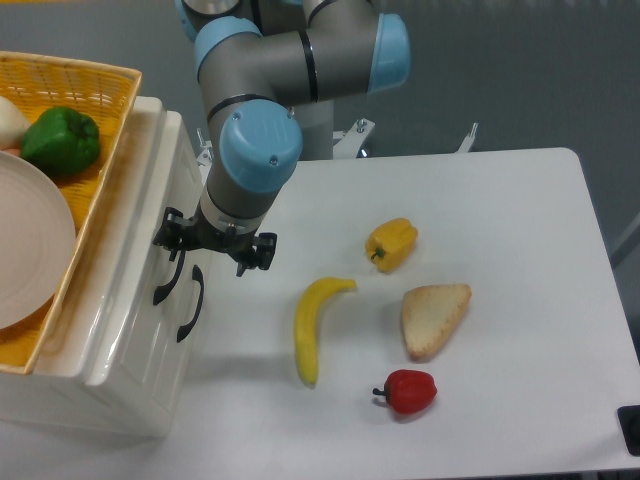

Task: Slide the top white drawer open

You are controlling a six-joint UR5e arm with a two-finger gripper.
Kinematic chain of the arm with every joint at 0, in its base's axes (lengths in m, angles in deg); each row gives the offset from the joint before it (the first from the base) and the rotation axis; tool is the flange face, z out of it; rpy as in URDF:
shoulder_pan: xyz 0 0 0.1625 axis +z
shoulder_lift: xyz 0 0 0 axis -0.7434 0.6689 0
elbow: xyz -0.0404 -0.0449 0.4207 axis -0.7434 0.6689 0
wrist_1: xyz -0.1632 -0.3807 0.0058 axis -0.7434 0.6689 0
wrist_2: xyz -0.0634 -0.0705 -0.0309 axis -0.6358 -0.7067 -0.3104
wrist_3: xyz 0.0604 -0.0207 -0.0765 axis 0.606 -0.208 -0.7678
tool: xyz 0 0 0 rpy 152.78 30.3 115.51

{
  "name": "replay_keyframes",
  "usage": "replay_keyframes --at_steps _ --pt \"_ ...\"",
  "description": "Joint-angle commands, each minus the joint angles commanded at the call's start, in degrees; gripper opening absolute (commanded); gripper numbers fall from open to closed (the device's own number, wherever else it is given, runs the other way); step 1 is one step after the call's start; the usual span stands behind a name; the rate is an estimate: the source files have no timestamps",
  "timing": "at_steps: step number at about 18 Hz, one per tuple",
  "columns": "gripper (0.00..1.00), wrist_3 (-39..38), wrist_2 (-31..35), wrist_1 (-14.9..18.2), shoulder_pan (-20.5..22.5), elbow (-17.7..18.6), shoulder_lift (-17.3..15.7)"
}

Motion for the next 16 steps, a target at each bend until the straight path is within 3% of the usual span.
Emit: replay_keyframes --at_steps 16 --pt "1.0 0.09 0.17 -0.35 -0.53 1.14 0.62"
